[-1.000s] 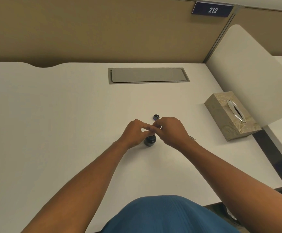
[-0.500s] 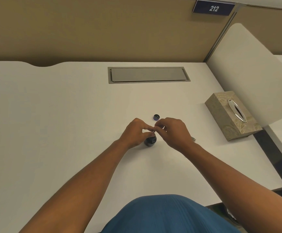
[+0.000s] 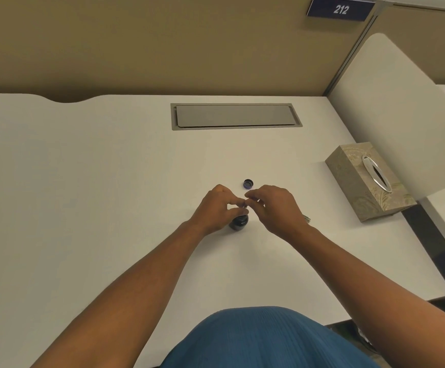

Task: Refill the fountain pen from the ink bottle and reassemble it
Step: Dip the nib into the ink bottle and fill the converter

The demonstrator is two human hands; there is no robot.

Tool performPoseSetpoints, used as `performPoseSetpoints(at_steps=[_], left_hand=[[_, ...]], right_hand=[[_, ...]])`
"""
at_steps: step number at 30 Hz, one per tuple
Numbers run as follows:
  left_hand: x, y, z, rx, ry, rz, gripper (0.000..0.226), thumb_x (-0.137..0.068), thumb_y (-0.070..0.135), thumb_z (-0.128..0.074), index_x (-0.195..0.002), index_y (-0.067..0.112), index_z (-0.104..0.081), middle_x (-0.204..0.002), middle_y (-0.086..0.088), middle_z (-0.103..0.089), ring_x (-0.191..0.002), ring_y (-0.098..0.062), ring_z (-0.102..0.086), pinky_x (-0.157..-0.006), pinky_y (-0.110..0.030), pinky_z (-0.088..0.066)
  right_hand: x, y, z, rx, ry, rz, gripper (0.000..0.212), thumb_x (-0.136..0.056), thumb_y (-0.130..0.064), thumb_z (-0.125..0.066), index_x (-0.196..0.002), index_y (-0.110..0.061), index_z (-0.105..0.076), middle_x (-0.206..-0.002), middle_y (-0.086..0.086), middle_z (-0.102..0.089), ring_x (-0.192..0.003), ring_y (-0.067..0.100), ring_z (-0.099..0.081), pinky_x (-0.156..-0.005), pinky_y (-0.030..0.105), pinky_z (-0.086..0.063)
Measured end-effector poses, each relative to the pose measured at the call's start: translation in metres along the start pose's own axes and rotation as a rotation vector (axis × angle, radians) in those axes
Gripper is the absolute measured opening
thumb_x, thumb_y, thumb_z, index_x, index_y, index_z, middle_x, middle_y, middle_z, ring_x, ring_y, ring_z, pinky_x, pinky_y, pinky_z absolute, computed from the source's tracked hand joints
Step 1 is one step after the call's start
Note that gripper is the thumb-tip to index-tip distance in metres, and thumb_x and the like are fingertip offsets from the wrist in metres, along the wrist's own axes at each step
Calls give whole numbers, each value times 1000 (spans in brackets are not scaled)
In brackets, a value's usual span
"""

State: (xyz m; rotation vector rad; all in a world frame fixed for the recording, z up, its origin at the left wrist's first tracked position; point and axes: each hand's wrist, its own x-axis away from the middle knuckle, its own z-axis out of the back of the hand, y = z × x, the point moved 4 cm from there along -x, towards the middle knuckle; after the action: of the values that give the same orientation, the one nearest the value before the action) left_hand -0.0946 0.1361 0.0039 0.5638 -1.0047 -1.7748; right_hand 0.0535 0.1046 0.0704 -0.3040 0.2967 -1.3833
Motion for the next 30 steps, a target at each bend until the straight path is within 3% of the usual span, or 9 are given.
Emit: performPoseSetpoints(at_steps=[3, 10, 15, 20, 27, 30], left_hand=[[2, 3, 2, 30, 6, -12, 22, -85, 34, -76, -108, 34, -77, -103, 3, -58, -105, -8, -52, -92, -28, -44], [3, 7, 3, 47, 10, -4, 18, -86, 31, -75, -104, 35, -78, -104, 0, -59, -103, -10, -54, -94, -34, -47], [3, 9, 4, 46, 12, -36, 16, -87, 28, -75, -103, 28, -80, -93, 14, -60, -109, -11, -55, -96, -39, -47], [2, 6, 5, 33, 29, -26, 18, -86, 30, -75, -103, 30, -80, -110, -3, -69, -114, -15, -57, -99, -42, -46], [1, 7, 0, 38, 15, -54, 17, -82, 40, -67, -95, 36, -76, -79, -3, -71, -87, -21, -61, -80, -49, -50], [0, 11, 1, 46, 6, -61, 23, -79, 44, -65, -101, 45, -69, -80, -5, -71, -86, -24, -61, -80, -50, -51]], right_hand=[[0, -2, 0, 9, 14, 11, 21, -97, -27, -57, -108, -19, -72, -94, 1, -73, -87, 23, -62, -73, 35, -46], [3, -6, 0, 96, 18, 81, 17, -96, -21, -57, -89, -19, -73, -76, 3, -65, -74, 25, -54, -61, 41, -48], [3, -6, -1, 128, 14, 111, 18, -96, -20, -56, -89, -19, -73, -75, 2, -64, -73, 24, -51, -59, 38, -46], [2, -5, -3, 163, 0, 147, 14, -95, -17, -58, -89, -19, -71, -75, 1, -63, -72, 24, -51, -57, 37, -47], [2, -6, -4, 241, 41, 153, 12, -94, -19, -61, -86, -17, -69, -75, 2, -63, -71, 26, -53, -51, 31, -41], [2, -5, -5, 254, 74, 150, 14, -93, -20, -64, -81, -14, -68, -71, 3, -62, -68, 26, -54, -51, 29, -32]])
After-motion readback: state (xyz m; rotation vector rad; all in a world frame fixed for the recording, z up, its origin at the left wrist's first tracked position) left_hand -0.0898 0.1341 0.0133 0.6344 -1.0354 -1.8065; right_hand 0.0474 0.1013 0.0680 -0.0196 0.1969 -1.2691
